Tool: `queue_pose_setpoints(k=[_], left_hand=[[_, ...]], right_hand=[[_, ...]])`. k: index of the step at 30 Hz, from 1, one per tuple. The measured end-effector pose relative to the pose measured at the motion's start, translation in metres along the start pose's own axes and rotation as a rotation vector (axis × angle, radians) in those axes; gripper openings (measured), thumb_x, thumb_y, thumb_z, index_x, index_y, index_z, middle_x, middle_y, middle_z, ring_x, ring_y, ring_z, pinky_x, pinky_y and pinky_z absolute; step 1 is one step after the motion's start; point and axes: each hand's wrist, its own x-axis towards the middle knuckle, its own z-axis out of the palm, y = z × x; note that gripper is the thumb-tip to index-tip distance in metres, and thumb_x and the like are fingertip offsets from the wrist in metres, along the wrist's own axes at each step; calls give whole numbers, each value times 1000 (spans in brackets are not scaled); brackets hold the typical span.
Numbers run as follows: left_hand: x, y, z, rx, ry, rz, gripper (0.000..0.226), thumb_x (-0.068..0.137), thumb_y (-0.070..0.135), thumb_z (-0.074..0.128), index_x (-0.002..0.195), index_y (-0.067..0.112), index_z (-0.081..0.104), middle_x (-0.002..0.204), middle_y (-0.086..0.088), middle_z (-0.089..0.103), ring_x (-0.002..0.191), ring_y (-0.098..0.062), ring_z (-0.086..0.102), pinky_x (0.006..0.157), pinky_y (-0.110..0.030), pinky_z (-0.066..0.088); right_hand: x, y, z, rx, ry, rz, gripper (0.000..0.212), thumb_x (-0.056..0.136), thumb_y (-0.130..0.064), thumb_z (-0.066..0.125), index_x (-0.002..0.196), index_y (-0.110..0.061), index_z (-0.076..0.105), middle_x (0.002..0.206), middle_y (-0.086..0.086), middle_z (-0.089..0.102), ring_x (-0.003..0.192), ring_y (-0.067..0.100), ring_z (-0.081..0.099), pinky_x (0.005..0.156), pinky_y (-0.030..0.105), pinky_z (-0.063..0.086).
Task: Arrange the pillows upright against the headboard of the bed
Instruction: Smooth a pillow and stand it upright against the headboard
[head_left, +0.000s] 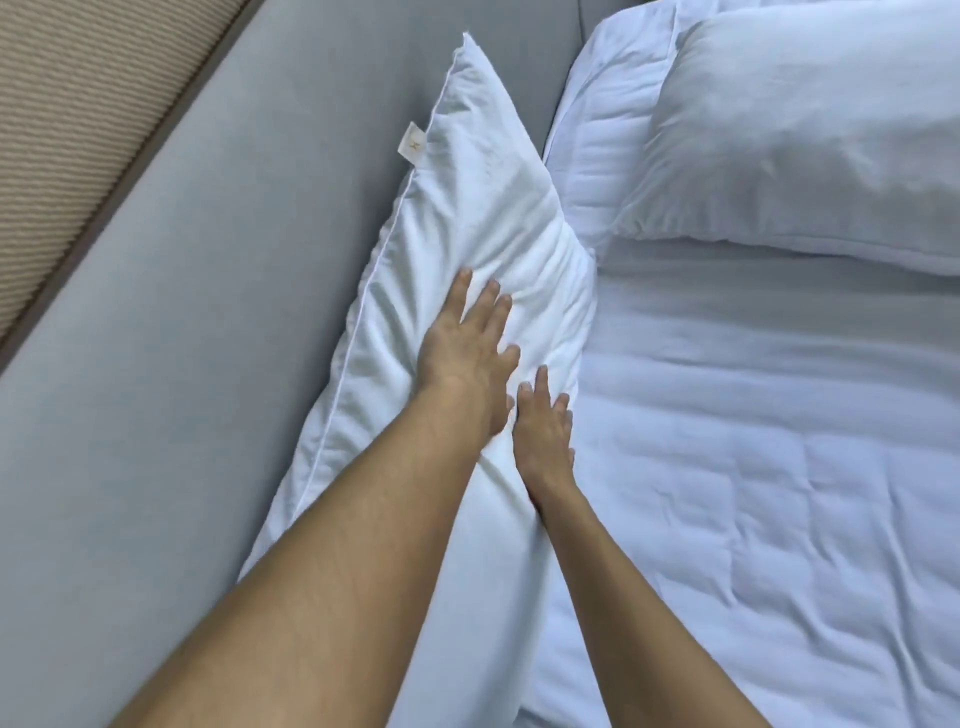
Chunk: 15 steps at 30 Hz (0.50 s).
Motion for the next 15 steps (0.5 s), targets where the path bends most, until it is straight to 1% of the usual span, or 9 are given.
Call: queue_pose_setpoints(k=[1,3,4,6,7,9,12,13,15], left_hand=[[-15,-2,4,-59,20,11,67,100,63,16,159,35,3,166,-13,-21,151,-35,-25,115,-65,-20],[-52,6,27,-154,78,-22,67,99,65,17,159,38,4,166,-10,-23,151,-33,-27,117,-64,-18],[-71,9,39,-201,100,-33,67,99,66,18,159,39,5,165,-9,-24,151,-32,-27,117,-63,-16],[-110,14,62,-269,127,-63,67,98,68,18,158,42,6,165,-7,-27,151,-30,-27,119,-63,-13],[-130,17,71,-299,119,-78,68,98,69,18,158,43,4,164,-6,-29,151,-29,-27,119,-63,-11],[-168,28,90,-348,119,-84,69,97,70,21,157,45,-1,163,-5,-33,151,-29,-29,120,-61,-8],[-223,42,115,-429,72,-102,68,99,65,25,156,46,-6,163,-5,-32,152,-32,-25,122,-58,1],[-240,48,124,-457,55,-113,67,100,63,25,156,45,-6,164,-6,-31,152,-33,-23,122,-56,3],[-274,62,140,-487,13,-139,66,102,60,25,156,44,-8,165,-7,-27,153,-32,-21,123,-53,4]], right_hand=[[-31,3,30,42,2,8,44,107,-33,15,149,-40,25,165,-20,-7,153,27,-5,112,68,13],[-73,15,64,-17,-10,22,46,107,-31,19,153,-36,22,167,-11,-4,152,29,-1,114,66,14],[-88,22,72,18,48,-1,47,107,-33,21,153,-39,20,167,-8,-1,152,28,2,114,65,15],[-110,19,80,184,101,95,50,105,-46,21,154,-48,9,167,-3,3,152,24,5,116,62,11],[-131,23,94,220,108,112,52,104,-52,20,153,-51,4,167,-3,2,153,21,3,118,60,7],[-175,32,126,177,16,97,55,102,-56,20,152,-53,-1,167,-8,-7,153,18,-5,117,58,1],[-219,45,139,108,-97,10,52,101,-53,20,153,-50,11,166,-13,-14,152,19,-14,119,56,-1],[-235,51,140,91,-138,-36,53,102,-51,21,155,-46,12,166,-12,-12,152,19,-15,121,52,-2],[-269,57,136,87,-233,-117,58,104,-45,24,158,-32,8,167,-7,-7,153,19,-14,123,42,-5]])
